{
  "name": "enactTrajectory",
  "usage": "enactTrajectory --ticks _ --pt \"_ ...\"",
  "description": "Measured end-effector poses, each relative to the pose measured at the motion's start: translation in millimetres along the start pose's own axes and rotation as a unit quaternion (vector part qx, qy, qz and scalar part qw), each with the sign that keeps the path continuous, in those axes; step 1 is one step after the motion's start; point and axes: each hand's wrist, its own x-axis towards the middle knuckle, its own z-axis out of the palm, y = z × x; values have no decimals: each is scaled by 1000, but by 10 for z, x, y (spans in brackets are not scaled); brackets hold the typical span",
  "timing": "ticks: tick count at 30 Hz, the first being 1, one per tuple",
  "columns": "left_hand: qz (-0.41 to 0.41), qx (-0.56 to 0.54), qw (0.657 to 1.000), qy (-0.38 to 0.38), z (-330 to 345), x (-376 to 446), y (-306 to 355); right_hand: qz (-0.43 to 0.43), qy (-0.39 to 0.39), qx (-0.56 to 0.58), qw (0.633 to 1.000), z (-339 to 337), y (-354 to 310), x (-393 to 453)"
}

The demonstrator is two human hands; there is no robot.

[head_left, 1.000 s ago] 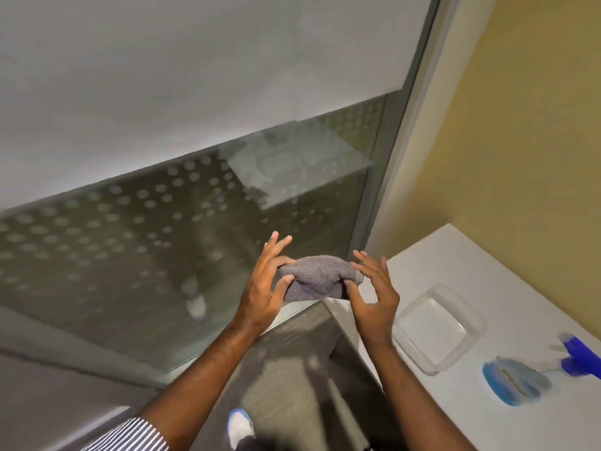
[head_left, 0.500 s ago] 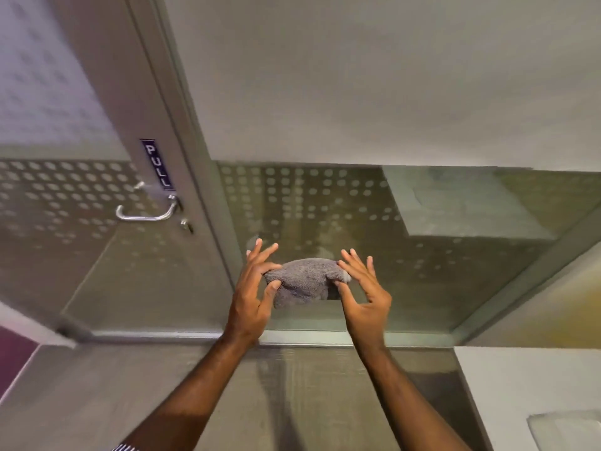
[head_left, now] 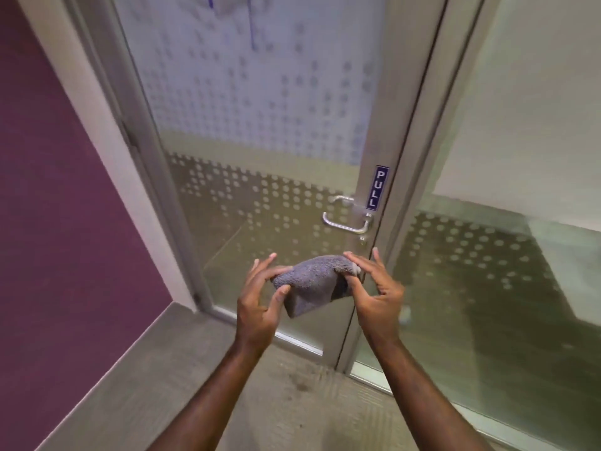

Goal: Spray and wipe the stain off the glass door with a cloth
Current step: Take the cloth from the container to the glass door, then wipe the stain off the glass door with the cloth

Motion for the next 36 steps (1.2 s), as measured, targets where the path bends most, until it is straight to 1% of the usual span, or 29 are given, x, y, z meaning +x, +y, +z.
enactTrajectory --ticks 4,8,14,20,23,27,29,33,34,36 --pt "-16 34 997 60 -668 216 -116 -14 -28 46 998 782 -229 152" --pt "-48 32 991 123 -1165 498 -339 21 -45 86 995 1440 -342 321" --pt "-89 -37 978 187 -1585 989 -571 24 -43 155 987 2215 -487 649" --pt "-90 -3 972 218 -1866 1741 -956 57 1 240 969 2974 -410 1143" --pt "-93 34 974 204 -1945 2205 -1235 62 43 257 963 3317 -337 1430" --pt "-85 12 982 171 -1959 2810 -1569 61 99 264 957 3672 -220 1773" --pt "-71 22 986 148 -1986 3123 -1668 45 110 269 956 3794 -138 1912" --pt "-46 74 991 97 -2086 3750 -1714 7 85 267 960 3977 13 2070" --pt "-44 83 993 68 -2114 3903 -1703 -3 70 259 963 4011 51 2067" --pt "-52 73 996 -27 -2166 4203 -1651 -25 23 247 969 4065 141 2037"
